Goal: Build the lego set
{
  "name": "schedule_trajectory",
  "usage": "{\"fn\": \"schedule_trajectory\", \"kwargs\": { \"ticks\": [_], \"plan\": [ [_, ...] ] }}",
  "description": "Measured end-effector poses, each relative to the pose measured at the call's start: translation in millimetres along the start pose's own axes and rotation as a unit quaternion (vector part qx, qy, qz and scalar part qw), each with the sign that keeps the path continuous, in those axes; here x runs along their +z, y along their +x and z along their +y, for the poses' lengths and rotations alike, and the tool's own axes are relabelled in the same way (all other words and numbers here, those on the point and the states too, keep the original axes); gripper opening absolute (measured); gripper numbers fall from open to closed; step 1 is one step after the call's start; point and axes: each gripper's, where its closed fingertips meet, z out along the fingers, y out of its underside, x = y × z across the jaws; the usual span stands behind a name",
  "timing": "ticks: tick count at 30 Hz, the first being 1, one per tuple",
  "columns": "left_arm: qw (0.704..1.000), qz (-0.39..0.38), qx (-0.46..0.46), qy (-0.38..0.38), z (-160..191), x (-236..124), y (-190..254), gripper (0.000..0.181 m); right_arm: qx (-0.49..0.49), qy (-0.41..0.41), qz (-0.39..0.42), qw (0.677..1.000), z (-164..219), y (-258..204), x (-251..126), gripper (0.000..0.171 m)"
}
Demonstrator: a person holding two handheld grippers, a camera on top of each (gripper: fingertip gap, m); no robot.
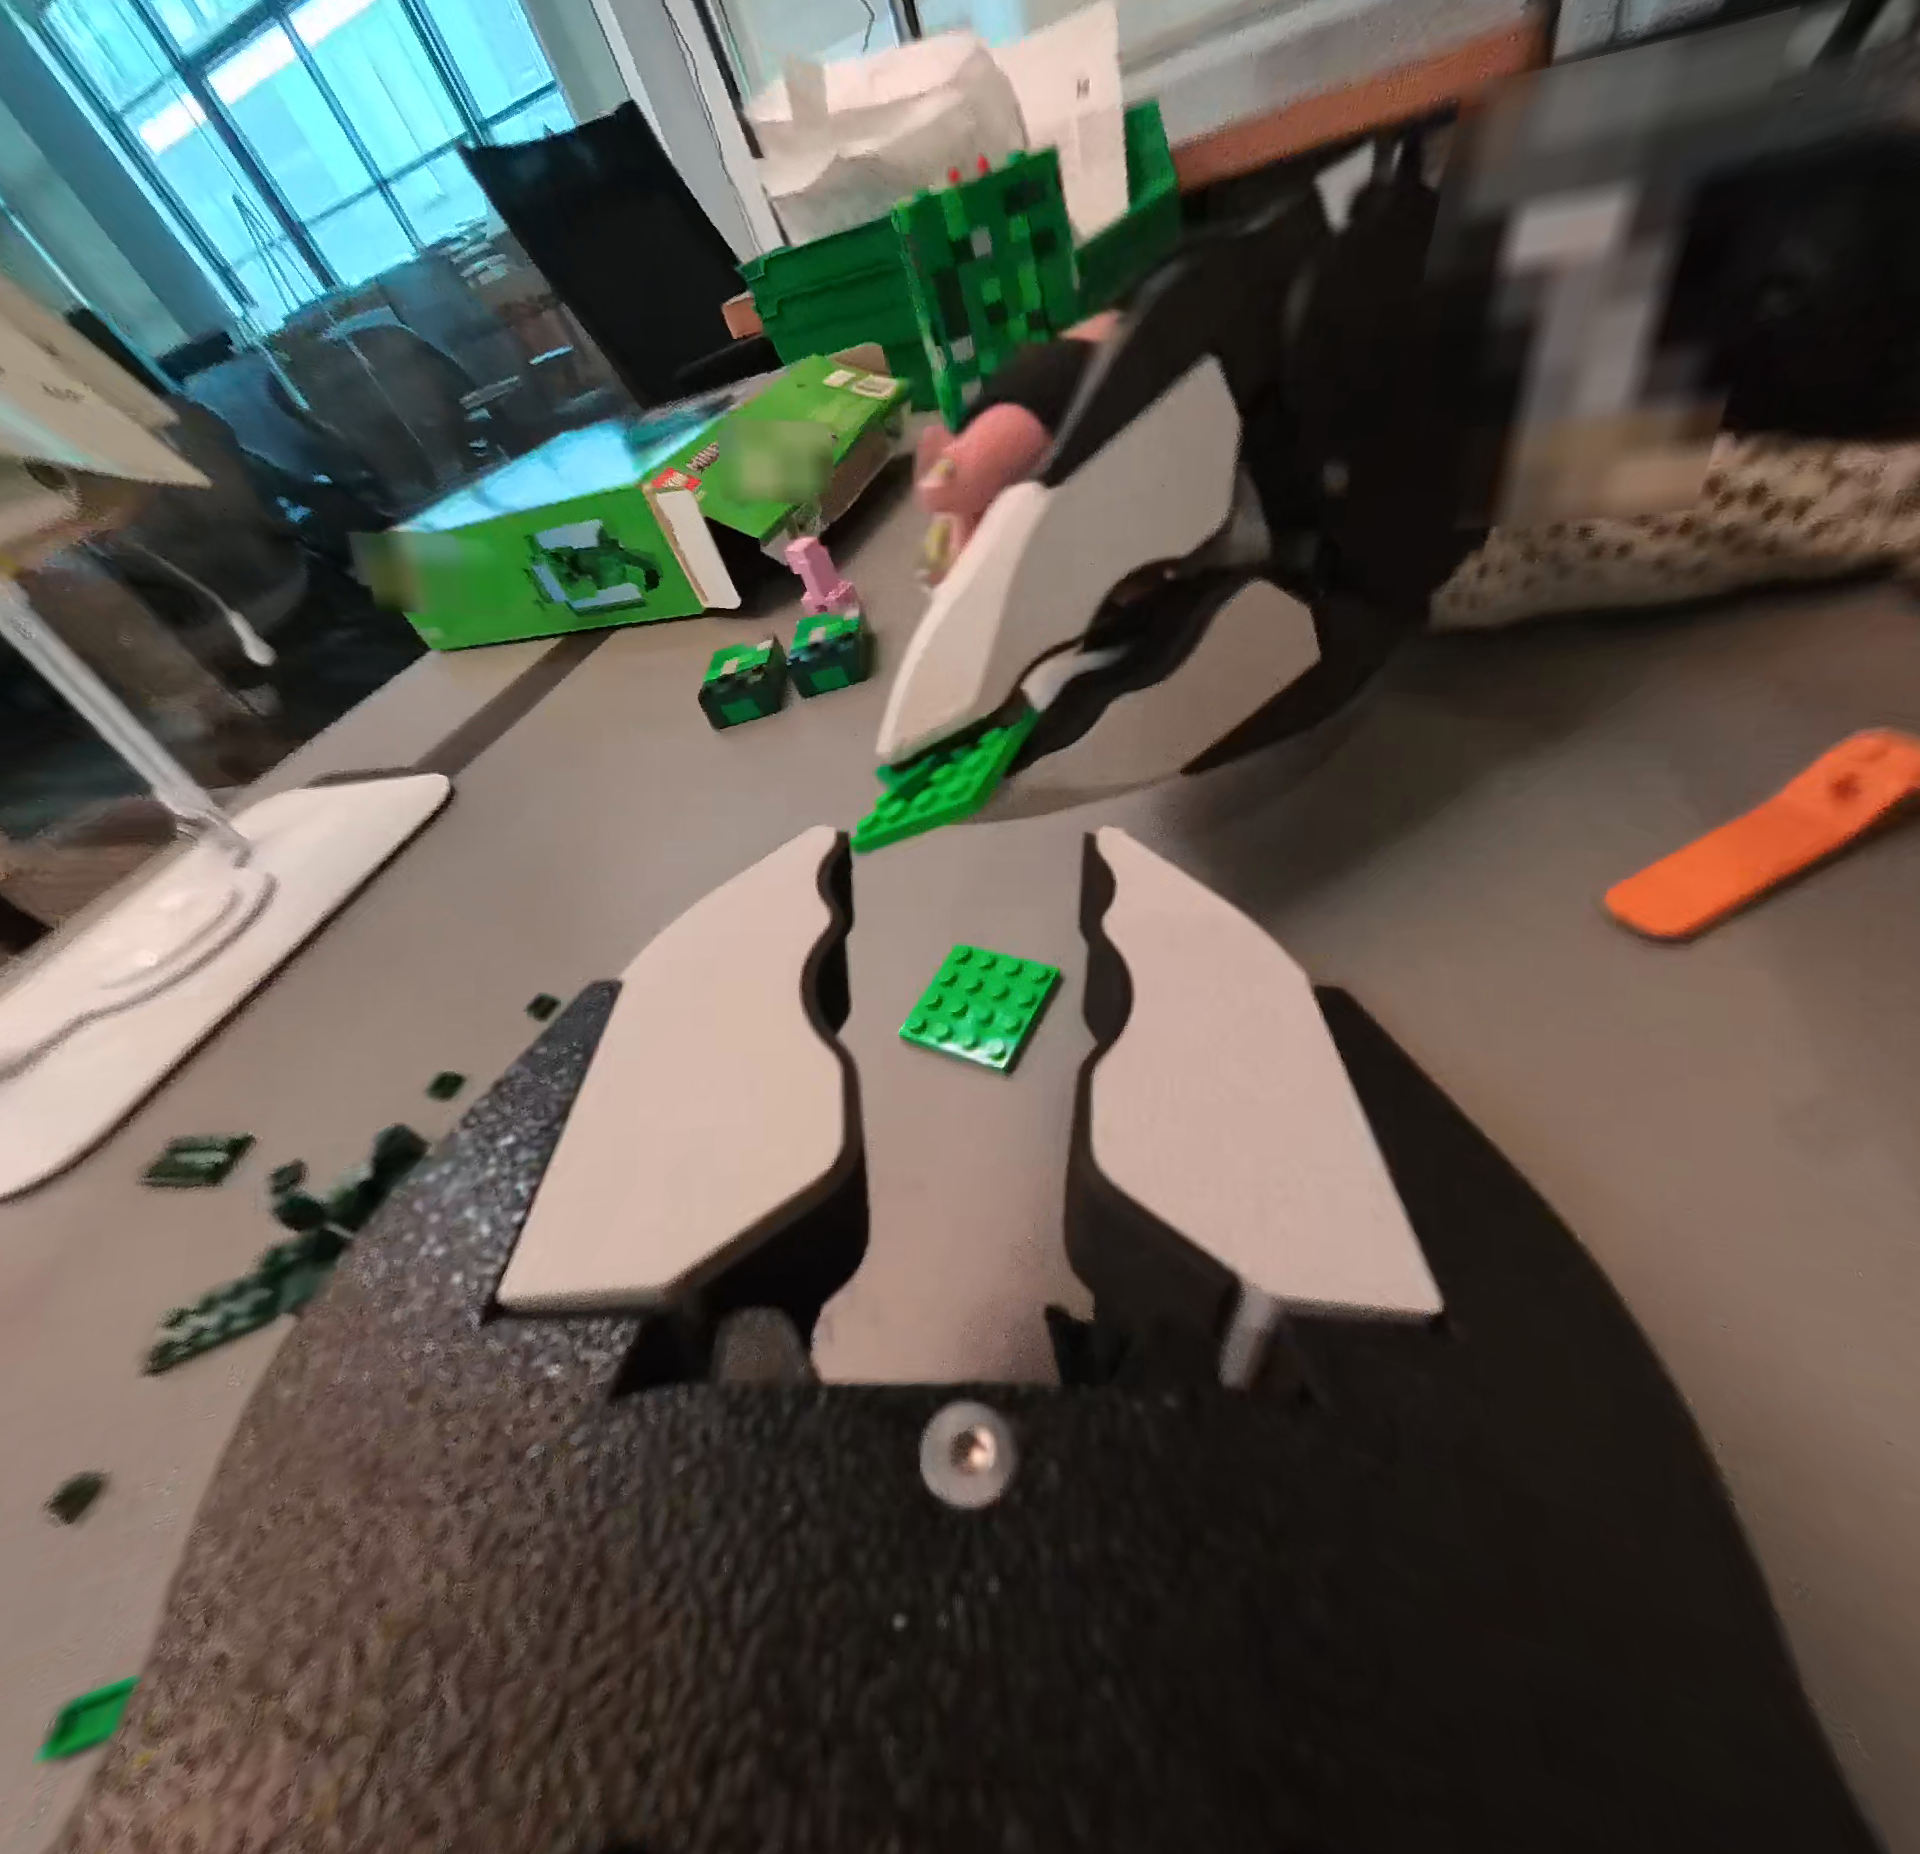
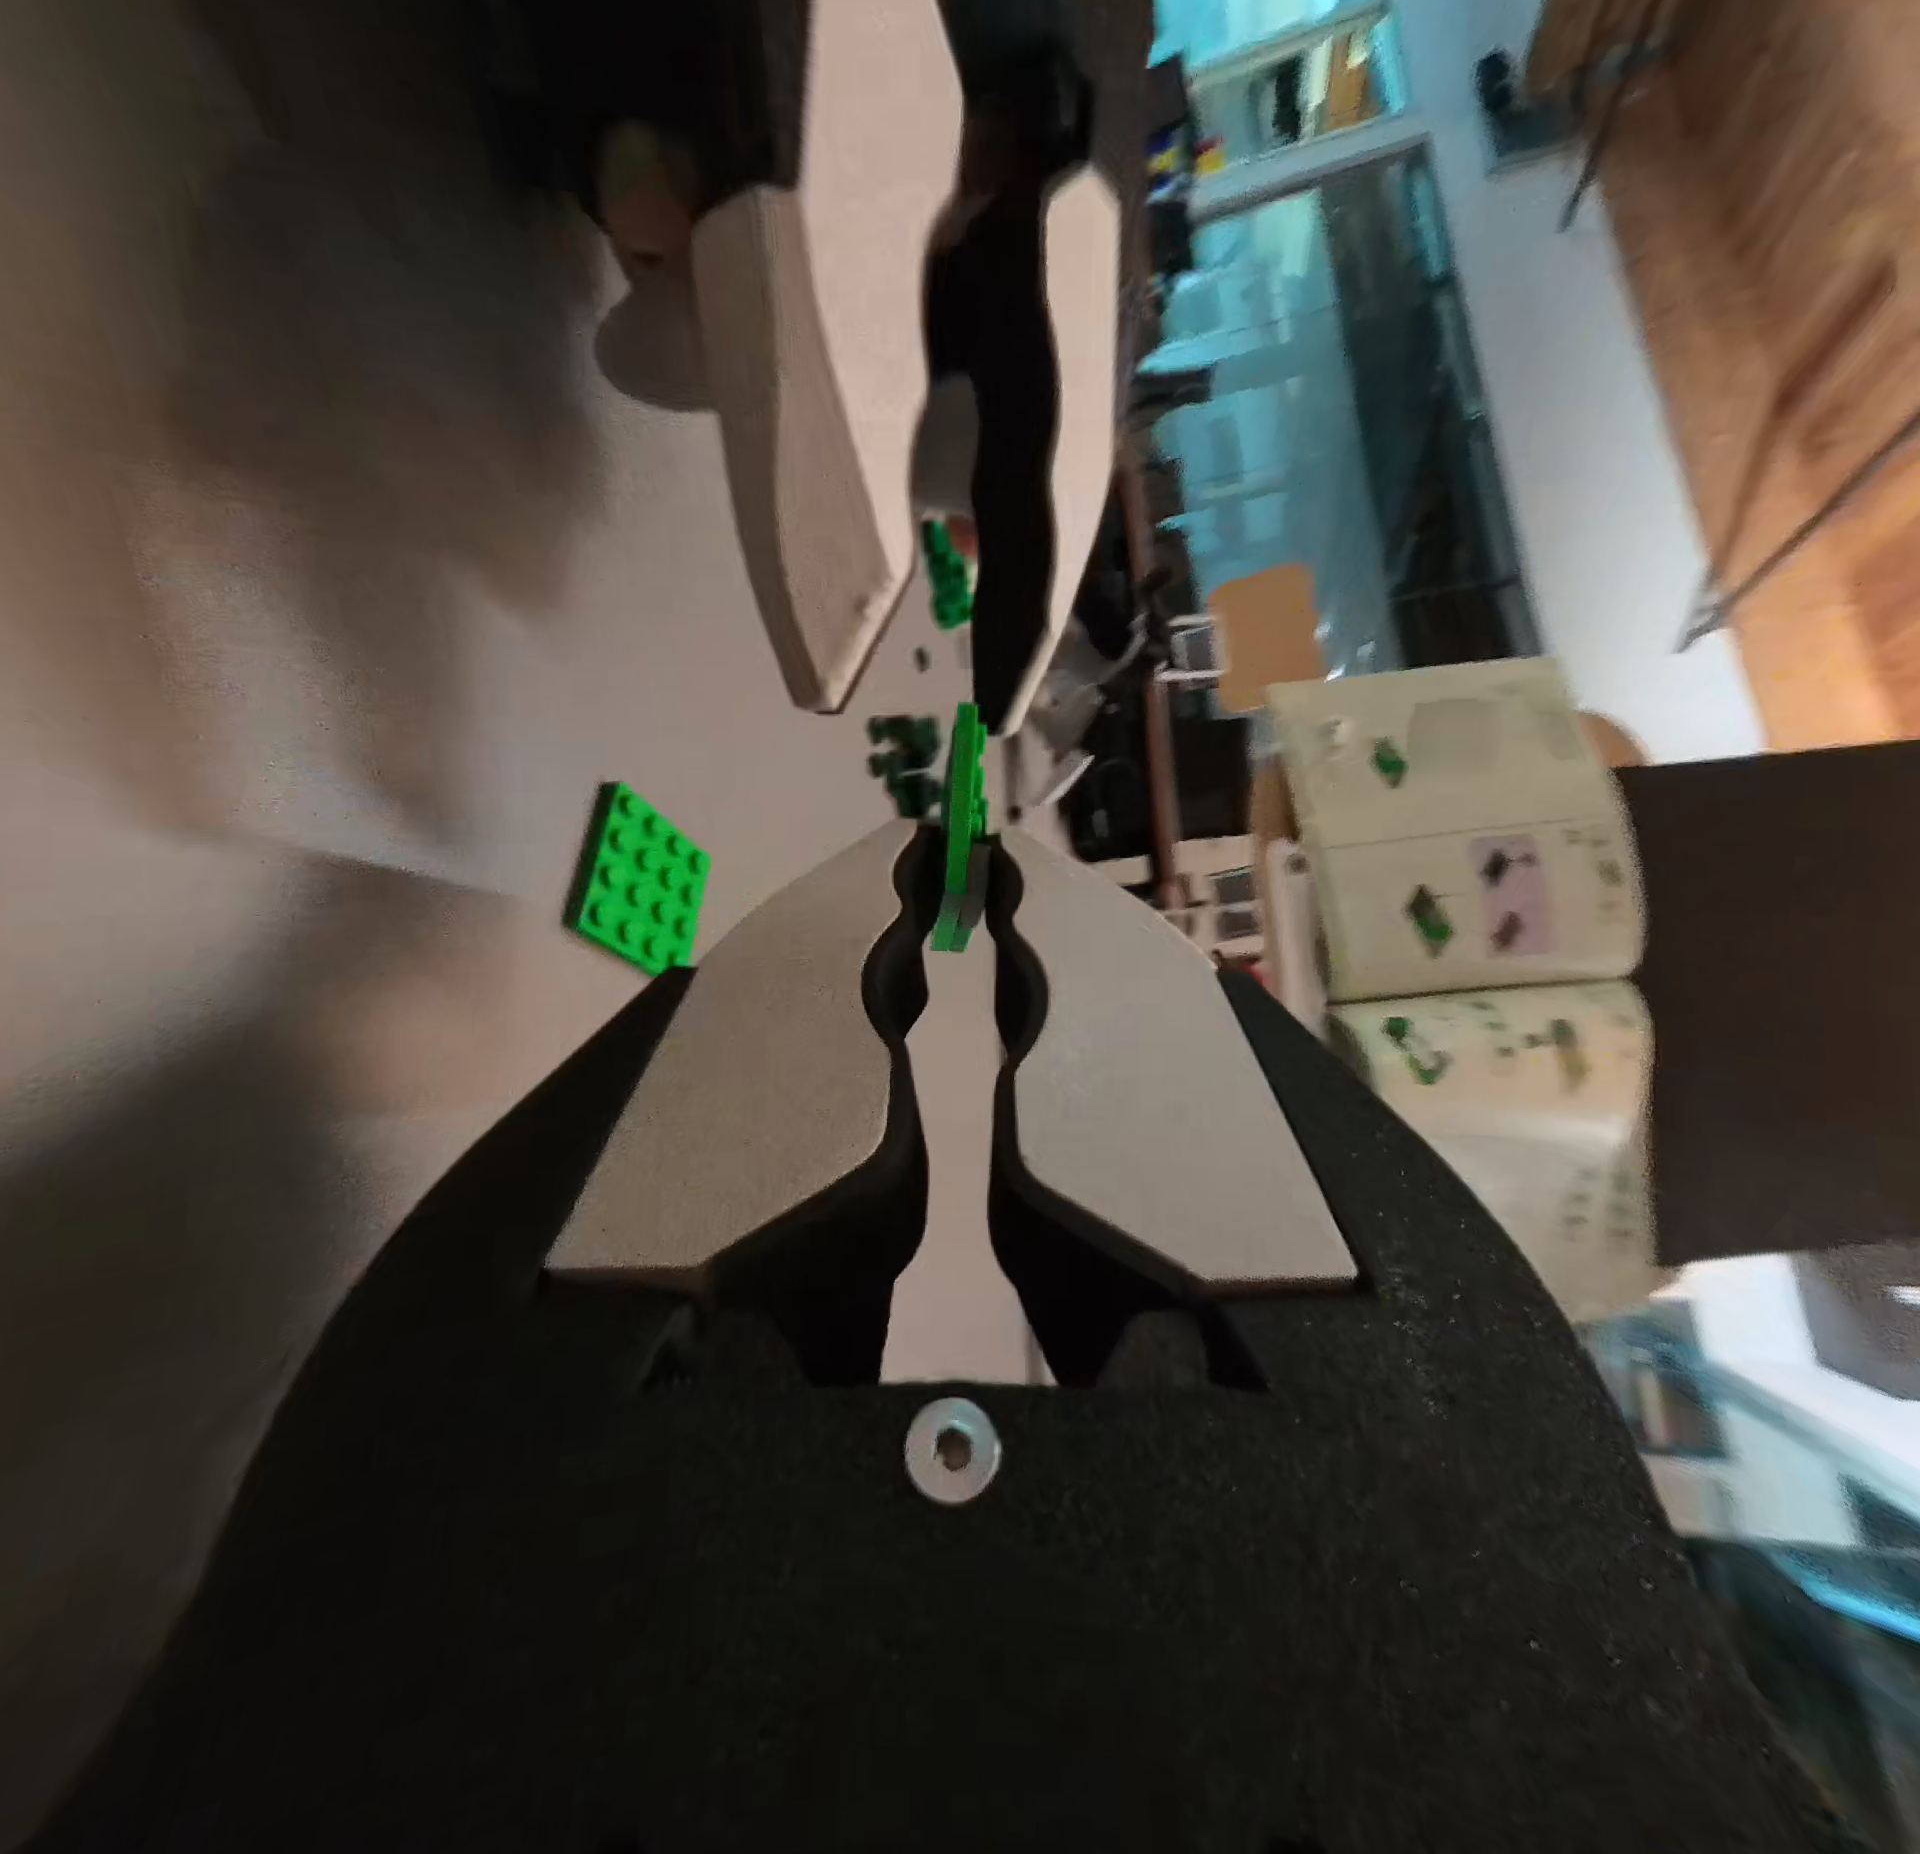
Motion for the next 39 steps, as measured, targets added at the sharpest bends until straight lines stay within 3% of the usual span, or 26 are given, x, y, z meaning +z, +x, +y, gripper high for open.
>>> {"fn": "schedule_trajectory", "kwargs": {
  "ticks": [6,16,28,32,39],
  "plan": [
    [0.989,0.068,-0.129,0.030,-9.2,-4.4,2.4,0.040,-0.039,0.053,0.063,0.996,-21.6,15.8,-10.1,0.008],
    [0.986,0.079,-0.140,0.038,-12.1,-5.1,4.8,0.029,-0.052,0.063,0.047,0.996,-25.2,9.0,-10.2,0.007],
    [0.975,0.118,-0.187,0.037,-12.4,-6.0,8.5,0.038,-0.060,0.065,0.047,0.995,-27.6,8.2,-10.6,0.007],
    [0.958,0.151,-0.237,0.050,-16.4,-6.8,11.1,0.046,-0.065,0.061,0.045,0.995,-26.4,6.3,-9.9,0.007],
    [0.960,0.140,-0.238,0.044,-14.2,-5.8,8.8,0.034,-0.069,0.061,0.040,0.995,-27.4,4.7,-9.6,0.007]
  ]
}}
